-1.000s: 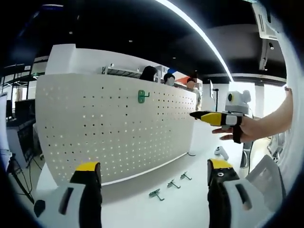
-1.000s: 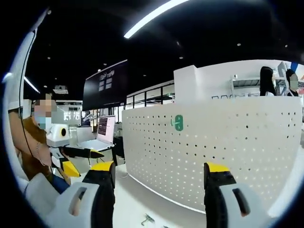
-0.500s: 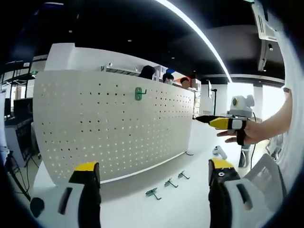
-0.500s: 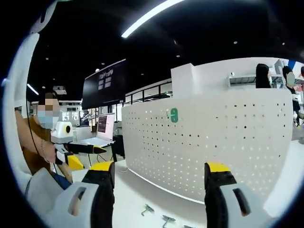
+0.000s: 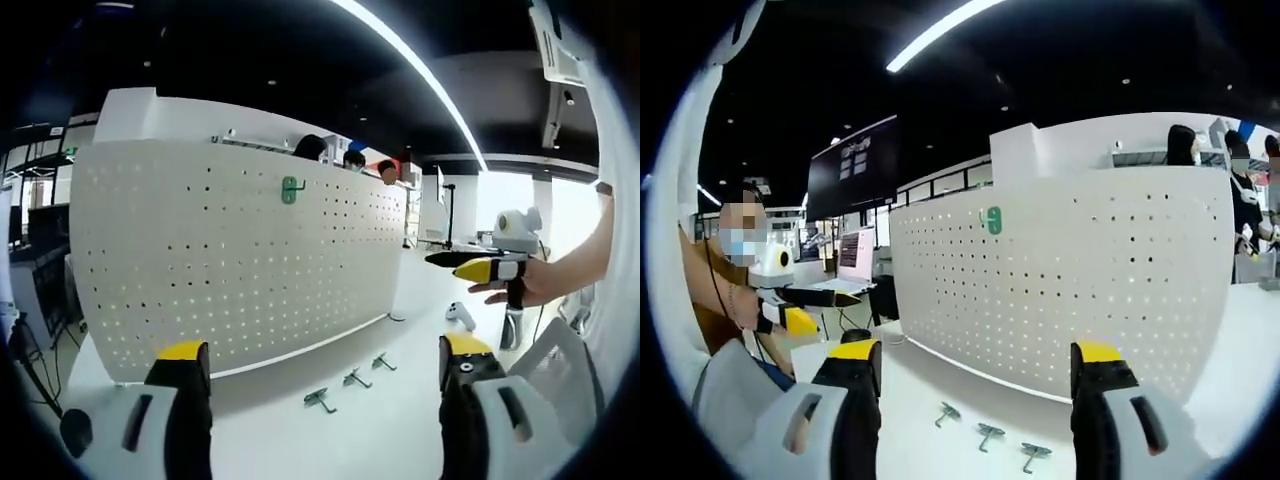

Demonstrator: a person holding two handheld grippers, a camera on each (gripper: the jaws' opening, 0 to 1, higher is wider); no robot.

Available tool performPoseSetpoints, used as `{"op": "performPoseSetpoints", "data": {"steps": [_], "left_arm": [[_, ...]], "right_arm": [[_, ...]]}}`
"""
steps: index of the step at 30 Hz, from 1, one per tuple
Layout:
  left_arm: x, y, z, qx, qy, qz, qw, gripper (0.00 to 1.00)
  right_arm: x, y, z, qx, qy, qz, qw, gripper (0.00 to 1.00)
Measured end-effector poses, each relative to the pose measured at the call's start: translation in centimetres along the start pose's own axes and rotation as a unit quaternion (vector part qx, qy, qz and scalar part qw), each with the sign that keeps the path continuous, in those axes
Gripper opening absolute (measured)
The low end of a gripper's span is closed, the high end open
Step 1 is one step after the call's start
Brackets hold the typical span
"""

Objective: Insert the hook assembly into the mounting plate slot until the hook locks in place.

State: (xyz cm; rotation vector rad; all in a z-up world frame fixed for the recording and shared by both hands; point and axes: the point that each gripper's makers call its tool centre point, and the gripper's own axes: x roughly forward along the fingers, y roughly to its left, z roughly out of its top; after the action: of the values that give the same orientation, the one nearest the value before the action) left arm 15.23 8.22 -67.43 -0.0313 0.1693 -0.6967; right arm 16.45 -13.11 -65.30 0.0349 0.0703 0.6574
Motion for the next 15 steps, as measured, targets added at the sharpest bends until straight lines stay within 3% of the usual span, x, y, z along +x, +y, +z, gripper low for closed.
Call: {"op": "performPoseSetpoints", "data": {"steps": [15], "left_arm": [[-0.8, 0.2, -2.1, -0.010, 0.025, -0.001, 0.9996, 0.96]], "right_arm": [[-2.9, -1.0, -3.5, 0.011, 0.050, -0.025, 0.9984, 0.75]]}}
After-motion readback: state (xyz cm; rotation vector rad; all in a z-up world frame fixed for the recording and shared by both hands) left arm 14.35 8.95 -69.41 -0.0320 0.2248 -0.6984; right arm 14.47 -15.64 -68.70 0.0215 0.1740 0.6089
